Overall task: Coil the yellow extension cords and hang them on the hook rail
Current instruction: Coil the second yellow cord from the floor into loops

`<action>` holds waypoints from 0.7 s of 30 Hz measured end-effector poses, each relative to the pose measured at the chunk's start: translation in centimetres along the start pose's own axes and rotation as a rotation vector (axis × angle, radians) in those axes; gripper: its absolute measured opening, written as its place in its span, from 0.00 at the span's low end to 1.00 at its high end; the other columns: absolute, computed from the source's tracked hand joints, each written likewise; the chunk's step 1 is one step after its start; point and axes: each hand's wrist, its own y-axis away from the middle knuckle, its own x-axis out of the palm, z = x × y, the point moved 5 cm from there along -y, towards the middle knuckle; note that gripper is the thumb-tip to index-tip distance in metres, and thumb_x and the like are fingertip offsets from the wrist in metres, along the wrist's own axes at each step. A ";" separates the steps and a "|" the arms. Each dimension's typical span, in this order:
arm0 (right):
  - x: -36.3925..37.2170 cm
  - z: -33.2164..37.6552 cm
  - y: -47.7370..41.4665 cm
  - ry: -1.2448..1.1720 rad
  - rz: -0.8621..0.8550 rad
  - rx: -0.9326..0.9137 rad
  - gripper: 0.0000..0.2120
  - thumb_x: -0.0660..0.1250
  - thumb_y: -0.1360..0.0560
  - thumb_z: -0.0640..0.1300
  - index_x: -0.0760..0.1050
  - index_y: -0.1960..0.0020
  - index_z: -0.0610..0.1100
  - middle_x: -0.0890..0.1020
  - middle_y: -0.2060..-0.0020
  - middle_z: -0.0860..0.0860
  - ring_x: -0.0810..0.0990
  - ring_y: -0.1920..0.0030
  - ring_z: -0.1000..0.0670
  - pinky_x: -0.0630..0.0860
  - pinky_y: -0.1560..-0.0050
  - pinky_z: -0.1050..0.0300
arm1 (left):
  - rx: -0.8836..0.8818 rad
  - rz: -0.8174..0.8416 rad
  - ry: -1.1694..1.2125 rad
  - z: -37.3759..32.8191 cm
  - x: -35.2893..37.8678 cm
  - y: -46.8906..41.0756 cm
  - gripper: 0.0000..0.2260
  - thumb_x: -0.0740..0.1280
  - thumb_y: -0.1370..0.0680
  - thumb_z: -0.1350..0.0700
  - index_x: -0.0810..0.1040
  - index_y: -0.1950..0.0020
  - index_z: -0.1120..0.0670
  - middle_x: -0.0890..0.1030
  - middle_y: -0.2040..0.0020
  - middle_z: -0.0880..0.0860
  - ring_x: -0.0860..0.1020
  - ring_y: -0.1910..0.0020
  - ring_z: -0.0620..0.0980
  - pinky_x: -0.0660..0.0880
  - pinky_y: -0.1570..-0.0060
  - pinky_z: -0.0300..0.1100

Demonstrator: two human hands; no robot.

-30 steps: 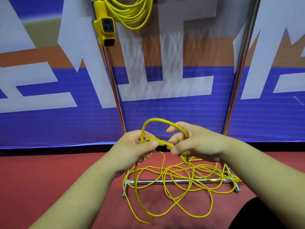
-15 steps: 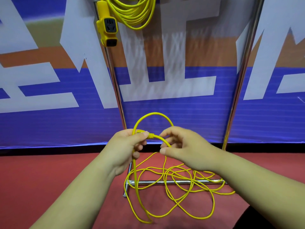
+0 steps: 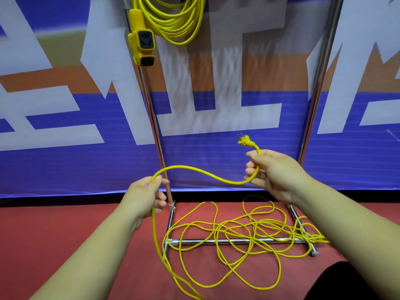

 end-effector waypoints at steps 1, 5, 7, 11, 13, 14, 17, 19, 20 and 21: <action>0.0 -0.1 0.0 0.057 0.002 -0.006 0.07 0.65 0.19 0.44 0.77 0.46 0.42 0.79 0.64 0.47 0.80 0.67 0.51 0.80 0.60 0.55 | -0.059 0.015 -0.016 0.3 0.3 -0.1 0.14 0.59 0.15 0.47 0.81 0.50 0.53 0.72 0.72 0.52 0.74 0.74 0.50 0.80 0.60 0.49; 1.5 -0.7 0.6 0.160 0.080 -0.042 0.11 0.60 0.17 0.44 0.79 0.45 0.41 0.78 0.65 0.46 0.77 0.68 0.49 0.78 0.58 0.53 | -0.203 0.087 0.097 0.2 2.2 0.6 0.12 0.61 0.17 0.50 0.76 0.55 0.55 0.64 0.72 0.49 0.61 0.76 0.47 0.66 0.70 0.40; 2.5 -0.9 1.1 0.204 0.140 -0.062 0.11 0.60 0.17 0.44 0.80 0.47 0.41 0.79 0.64 0.47 0.77 0.67 0.51 0.75 0.58 0.52 | -0.162 0.127 0.199 -0.6 3.0 1.0 0.09 0.59 0.17 0.55 0.75 0.54 0.57 0.66 0.70 0.51 0.61 0.76 0.46 0.60 0.73 0.38; 3.4 -0.5 1.8 0.507 0.117 -0.277 0.08 0.66 0.21 0.49 0.84 0.53 0.49 0.82 0.58 0.46 0.81 0.60 0.50 0.80 0.54 0.52 | -0.001 0.266 0.166 -2.3 4.2 2.8 0.11 0.57 0.16 0.60 0.78 0.49 0.61 0.68 0.68 0.51 0.64 0.73 0.45 0.57 0.75 0.37; 3.9 0.1 2.4 0.703 0.076 -0.495 0.06 0.69 0.22 0.51 0.84 0.54 0.53 0.82 0.56 0.52 0.80 0.53 0.55 0.76 0.49 0.54 | 0.051 0.353 0.081 -2.7 4.9 4.0 0.12 0.58 0.16 0.59 0.80 0.48 0.60 0.68 0.68 0.50 0.63 0.72 0.45 0.57 0.74 0.37; 4.3 0.3 2.8 0.762 0.082 -0.588 0.05 0.69 0.23 0.51 0.84 0.53 0.54 0.82 0.50 0.56 0.78 0.47 0.58 0.73 0.44 0.57 | 0.078 0.390 0.045 -2.9 5.2 4.5 0.12 0.58 0.15 0.58 0.81 0.48 0.60 0.69 0.68 0.50 0.63 0.72 0.45 0.57 0.73 0.37; 5.6 0.4 3.6 0.967 0.146 -0.767 0.08 0.68 0.24 0.56 0.83 0.50 0.56 0.76 0.34 0.56 0.67 0.29 0.55 0.61 0.28 0.57 | 0.140 0.470 0.012 -3.6 5.7 5.4 0.12 0.59 0.15 0.58 0.82 0.48 0.58 0.68 0.68 0.50 0.59 0.72 0.46 0.56 0.71 0.39; 5.9 0.8 3.9 1.074 0.153 -0.856 0.13 0.63 0.25 0.63 0.82 0.50 0.58 0.69 0.27 0.54 0.58 0.23 0.52 0.52 0.24 0.49 | 0.173 0.488 -0.003 -3.8 5.5 5.5 0.12 0.59 0.15 0.57 0.82 0.47 0.58 0.67 0.68 0.50 0.58 0.72 0.46 0.55 0.71 0.39; 6.0 1.0 4.0 1.113 0.153 -0.886 0.15 0.61 0.25 0.65 0.81 0.51 0.59 0.66 0.25 0.54 0.55 0.22 0.51 0.48 0.24 0.46 | 0.183 0.491 -0.007 -3.9 5.4 5.5 0.12 0.59 0.15 0.57 0.83 0.46 0.57 0.67 0.68 0.50 0.58 0.72 0.46 0.55 0.71 0.39; 6.1 1.2 3.9 1.141 0.174 -0.889 0.16 0.59 0.26 0.66 0.80 0.51 0.59 0.65 0.25 0.55 0.54 0.21 0.51 0.46 0.24 0.45 | 0.192 0.491 0.000 -3.9 5.3 5.6 0.12 0.59 0.15 0.57 0.83 0.46 0.57 0.67 0.67 0.50 0.58 0.71 0.46 0.55 0.70 0.39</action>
